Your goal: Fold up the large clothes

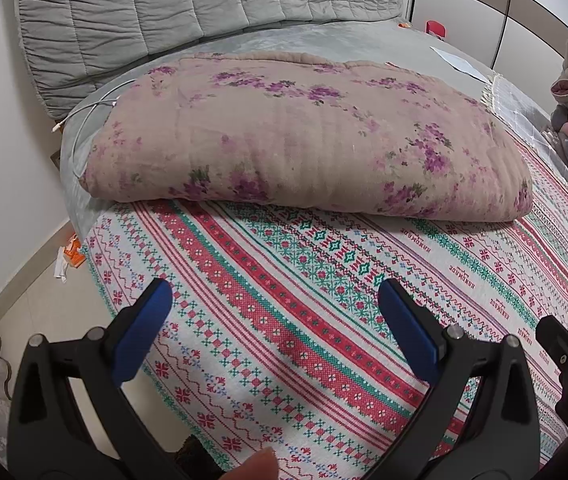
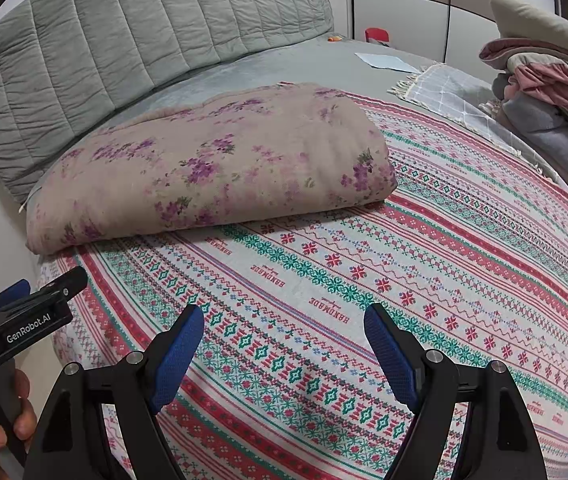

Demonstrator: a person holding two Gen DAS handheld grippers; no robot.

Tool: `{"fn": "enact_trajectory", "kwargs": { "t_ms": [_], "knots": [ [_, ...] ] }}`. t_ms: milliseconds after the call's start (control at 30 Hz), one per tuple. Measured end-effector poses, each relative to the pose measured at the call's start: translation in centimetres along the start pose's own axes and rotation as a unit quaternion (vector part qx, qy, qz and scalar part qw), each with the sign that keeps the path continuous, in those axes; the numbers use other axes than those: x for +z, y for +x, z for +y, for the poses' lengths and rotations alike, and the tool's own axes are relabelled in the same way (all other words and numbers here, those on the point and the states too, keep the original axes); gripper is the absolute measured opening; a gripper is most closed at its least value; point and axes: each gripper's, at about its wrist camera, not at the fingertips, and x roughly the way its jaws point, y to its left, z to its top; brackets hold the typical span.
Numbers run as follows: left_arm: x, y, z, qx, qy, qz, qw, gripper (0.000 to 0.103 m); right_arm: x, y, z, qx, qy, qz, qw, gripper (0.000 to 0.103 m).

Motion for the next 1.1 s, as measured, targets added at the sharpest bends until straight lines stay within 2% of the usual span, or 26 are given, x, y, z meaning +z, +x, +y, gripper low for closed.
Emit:
{"fn": "enact_trajectory", "kwargs": {
  "t_ms": [1100],
  "knots": [
    [-0.40,0.37,-0.57,-0.006,0.007,0.013,0.9999,0.102,-0.04,0.21,0.38,0.004,0.001,0.008,1.000,0.083]
  ]
}}
